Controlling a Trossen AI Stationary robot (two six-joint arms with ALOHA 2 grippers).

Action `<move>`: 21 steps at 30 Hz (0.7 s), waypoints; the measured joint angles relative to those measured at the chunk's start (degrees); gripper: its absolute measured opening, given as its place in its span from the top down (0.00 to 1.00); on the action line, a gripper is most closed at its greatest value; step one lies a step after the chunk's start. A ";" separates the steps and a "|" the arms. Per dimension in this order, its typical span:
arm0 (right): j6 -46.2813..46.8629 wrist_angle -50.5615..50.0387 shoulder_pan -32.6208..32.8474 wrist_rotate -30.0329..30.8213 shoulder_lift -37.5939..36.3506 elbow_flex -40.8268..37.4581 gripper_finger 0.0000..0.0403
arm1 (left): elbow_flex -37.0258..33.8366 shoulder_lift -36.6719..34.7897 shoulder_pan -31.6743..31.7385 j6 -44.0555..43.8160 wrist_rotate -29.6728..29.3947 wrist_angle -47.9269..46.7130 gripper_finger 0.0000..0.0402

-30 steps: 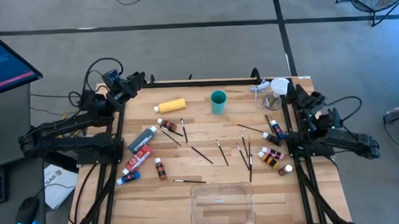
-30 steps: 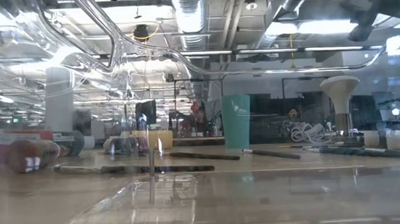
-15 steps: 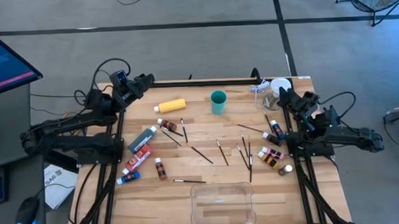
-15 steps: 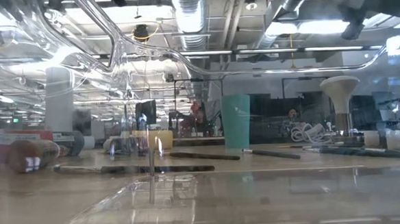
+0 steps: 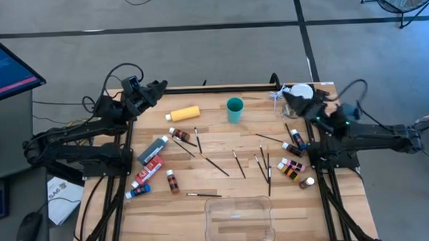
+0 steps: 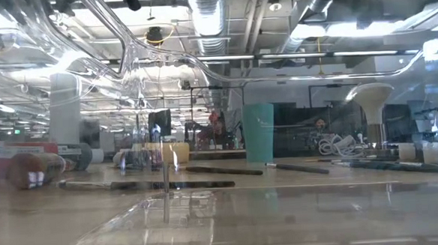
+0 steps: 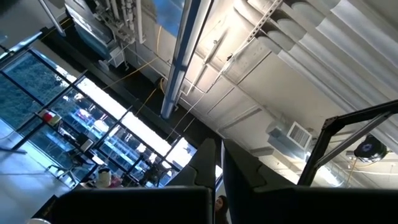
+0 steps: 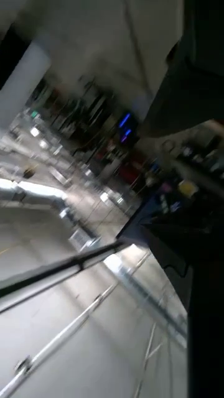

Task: Pick & Place Paint Supplies
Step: Put the black paint bottle into the transparent bin

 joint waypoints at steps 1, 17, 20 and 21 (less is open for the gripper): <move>1.28 -3.94 -0.08 -0.04 1.37 1.77 0.42 | 0.00 0.00 0.00 0.00 0.00 -0.01 1.00; 5.73 2.83 -6.60 0.28 15.68 10.40 0.42 | 0.00 0.00 -1.29 -0.02 0.17 0.00 1.00; 5.44 6.37 -7.86 0.29 16.51 10.37 0.42 | 0.00 0.00 -2.48 -0.02 0.20 0.00 1.00; 5.44 7.62 -8.19 0.16 16.81 10.37 0.42 | 0.00 0.00 -2.91 -0.02 0.20 0.00 1.00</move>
